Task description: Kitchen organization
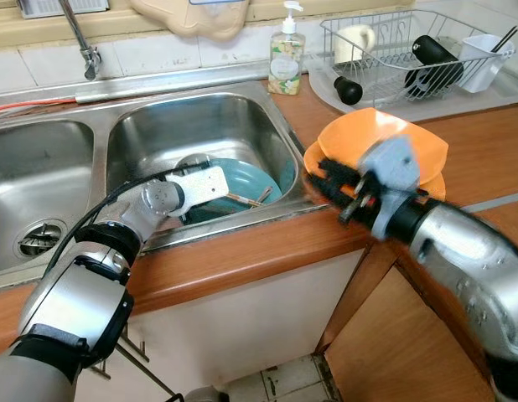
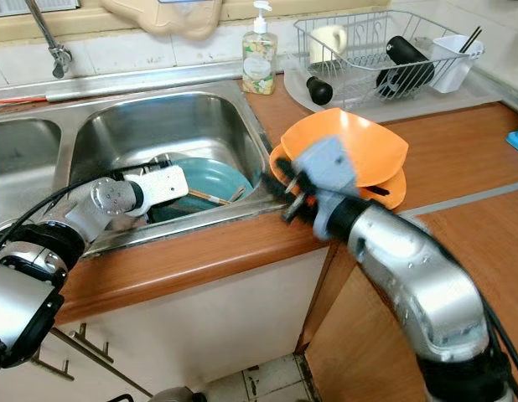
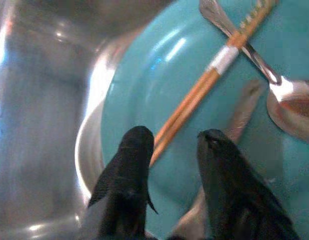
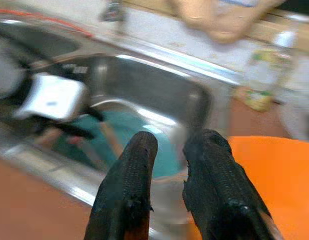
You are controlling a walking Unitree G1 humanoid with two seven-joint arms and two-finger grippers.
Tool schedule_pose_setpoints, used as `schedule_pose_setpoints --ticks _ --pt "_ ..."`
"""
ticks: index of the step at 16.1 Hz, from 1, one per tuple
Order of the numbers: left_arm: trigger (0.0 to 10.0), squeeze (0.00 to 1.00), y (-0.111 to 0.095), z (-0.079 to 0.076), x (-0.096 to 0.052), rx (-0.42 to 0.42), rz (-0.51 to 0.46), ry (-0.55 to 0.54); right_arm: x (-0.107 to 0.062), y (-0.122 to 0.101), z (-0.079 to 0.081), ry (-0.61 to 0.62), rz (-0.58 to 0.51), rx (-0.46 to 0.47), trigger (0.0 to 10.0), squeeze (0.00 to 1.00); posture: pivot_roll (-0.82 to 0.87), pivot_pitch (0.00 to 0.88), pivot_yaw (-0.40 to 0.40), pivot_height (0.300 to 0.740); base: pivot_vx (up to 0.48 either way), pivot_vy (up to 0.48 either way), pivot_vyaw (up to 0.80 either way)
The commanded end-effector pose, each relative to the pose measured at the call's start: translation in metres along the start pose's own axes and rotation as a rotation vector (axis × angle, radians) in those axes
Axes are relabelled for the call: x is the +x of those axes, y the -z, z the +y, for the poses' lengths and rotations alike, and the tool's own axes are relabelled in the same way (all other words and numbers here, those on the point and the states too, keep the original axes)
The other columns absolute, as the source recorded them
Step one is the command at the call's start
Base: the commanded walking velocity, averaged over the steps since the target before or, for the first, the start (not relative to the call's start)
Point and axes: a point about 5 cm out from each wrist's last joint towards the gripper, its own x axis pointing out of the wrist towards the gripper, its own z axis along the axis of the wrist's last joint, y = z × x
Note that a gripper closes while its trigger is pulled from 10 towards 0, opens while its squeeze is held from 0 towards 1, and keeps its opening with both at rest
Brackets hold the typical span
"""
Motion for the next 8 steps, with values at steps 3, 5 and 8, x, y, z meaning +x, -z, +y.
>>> schedule_pose_setpoints --ticks 3,5,8 --pt "10.0 1.0 -0.016 0.026 -0.01 -0.15 -0.181 -0.135 -0.002 -0.008 -0.032 0.152 -0.023 0.097 10.0 1.0 -0.13 0.0 0.041 0.74 0.0 0.0 0.0" --pt "10.0 0.7 -0.025 0.032 -0.019 -0.287 -0.376 -0.176 -0.004 -0.011 -0.053 0.243 -0.016 0.131 10.0 1.0 -0.13 0.0 0.041 0.74 0.0 0.0 0.0" --pt "10.0 0.0 -0.03 0.022 -0.036 -0.397 -0.605 -0.098 -0.016 -0.002 -0.086 0.369 0.066 0.218 10.0 1.0 -0.12 0.0 0.033 0.74 0.0 0.0 0.0"
